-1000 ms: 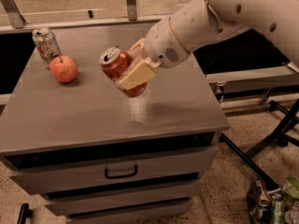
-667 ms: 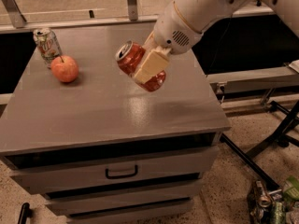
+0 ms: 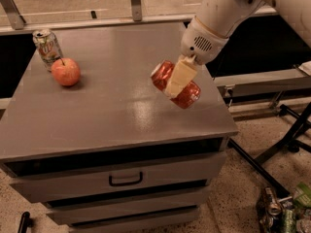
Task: Knock coke can over
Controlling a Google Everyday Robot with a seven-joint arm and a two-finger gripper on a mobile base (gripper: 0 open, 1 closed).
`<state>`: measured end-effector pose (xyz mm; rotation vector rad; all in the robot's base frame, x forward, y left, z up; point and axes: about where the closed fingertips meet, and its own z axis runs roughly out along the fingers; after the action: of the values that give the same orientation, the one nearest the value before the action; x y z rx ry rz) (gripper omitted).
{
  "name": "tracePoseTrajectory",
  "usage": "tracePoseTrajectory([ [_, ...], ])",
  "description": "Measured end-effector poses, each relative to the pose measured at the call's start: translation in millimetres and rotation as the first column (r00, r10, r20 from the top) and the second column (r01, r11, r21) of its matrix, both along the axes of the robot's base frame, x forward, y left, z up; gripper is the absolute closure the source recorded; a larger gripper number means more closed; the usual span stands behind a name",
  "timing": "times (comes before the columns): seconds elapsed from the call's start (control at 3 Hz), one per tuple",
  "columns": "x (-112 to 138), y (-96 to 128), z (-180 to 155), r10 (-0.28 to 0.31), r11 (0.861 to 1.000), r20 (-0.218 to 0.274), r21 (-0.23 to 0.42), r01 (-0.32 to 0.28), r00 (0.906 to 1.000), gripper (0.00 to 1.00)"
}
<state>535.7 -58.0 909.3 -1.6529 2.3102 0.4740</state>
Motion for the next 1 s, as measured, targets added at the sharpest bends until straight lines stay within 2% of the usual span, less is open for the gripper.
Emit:
tracePoseTrajectory([
  [0.33,4.2,-5.5,-23.9,0.016,1.000,0.019,-0.018,-0.016,0.9997,0.55],
  [0.67,5.3,-3.5,-23.4,0.016,1.000,0.024,-0.016,-0.016,0.9996,0.24],
  [1.0,5.7,-1.7,-23.7,0.018,1.000,0.027,-0.014,-0.018,0.9995,0.00],
])
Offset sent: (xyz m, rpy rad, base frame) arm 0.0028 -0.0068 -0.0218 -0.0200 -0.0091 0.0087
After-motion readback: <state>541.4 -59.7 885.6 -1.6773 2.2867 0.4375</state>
